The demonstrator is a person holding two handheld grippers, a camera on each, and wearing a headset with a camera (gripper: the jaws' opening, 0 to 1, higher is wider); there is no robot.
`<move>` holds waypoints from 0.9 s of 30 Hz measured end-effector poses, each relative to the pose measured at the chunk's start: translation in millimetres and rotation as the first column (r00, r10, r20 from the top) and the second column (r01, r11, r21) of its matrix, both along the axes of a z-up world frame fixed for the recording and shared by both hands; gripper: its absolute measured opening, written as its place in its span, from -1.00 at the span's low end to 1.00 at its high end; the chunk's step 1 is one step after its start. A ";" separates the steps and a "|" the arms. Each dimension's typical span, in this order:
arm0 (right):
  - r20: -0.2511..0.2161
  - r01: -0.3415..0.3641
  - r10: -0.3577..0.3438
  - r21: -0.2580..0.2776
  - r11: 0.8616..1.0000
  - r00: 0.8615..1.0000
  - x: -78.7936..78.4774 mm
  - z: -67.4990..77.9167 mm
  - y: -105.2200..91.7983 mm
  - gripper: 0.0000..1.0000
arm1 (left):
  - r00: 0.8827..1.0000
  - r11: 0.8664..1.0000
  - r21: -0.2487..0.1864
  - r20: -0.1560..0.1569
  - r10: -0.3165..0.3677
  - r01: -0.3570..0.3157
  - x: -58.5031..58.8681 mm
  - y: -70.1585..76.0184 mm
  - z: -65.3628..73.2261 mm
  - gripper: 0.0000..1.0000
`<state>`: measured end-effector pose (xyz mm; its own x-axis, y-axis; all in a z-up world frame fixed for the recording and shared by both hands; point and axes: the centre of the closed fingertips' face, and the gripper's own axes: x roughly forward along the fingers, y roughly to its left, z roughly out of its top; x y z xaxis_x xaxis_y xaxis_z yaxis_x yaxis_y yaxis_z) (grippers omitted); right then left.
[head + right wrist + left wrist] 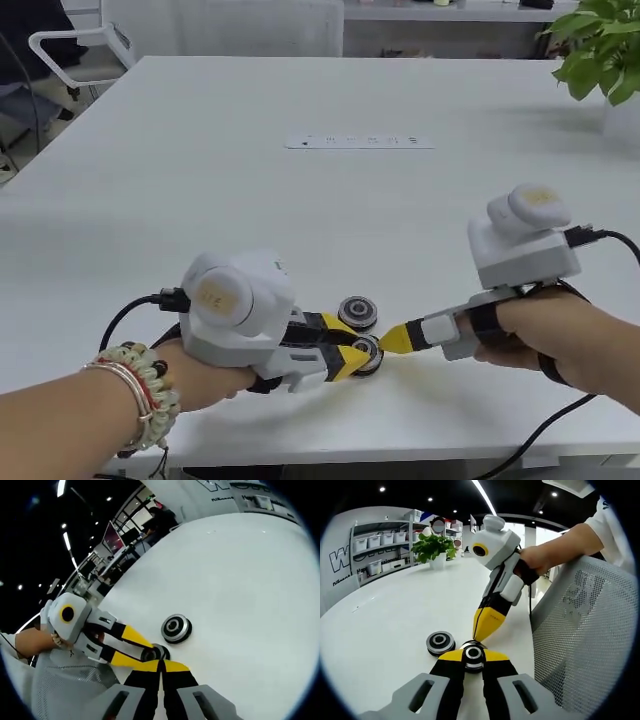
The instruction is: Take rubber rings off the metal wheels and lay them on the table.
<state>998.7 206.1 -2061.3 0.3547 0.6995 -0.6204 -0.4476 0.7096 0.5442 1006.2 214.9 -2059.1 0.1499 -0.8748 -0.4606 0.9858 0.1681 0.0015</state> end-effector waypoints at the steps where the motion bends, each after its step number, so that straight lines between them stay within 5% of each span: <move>1: 0.002 -0.002 0.002 -0.002 1.000 1.000 -0.2 0.4 0.5 -1.00 | 1.000 1.000 0.000 0.000 0.000 0.000 0.0 0.0 0.0 -0.85; 27: 0.041 -0.053 0.054 -0.028 0.998 0.998 1.1 6.0 9.6 -1.00 | 1.000 1.000 -0.003 0.002 0.001 -0.001 -0.2 -0.3 -0.1 -0.85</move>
<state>999.8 215.7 -2055.3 0.3430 0.7017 -0.6245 -0.5076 0.6979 0.5054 1006.0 214.6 -2059.2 0.1515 -0.8761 -0.4578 0.9856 0.1689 0.0029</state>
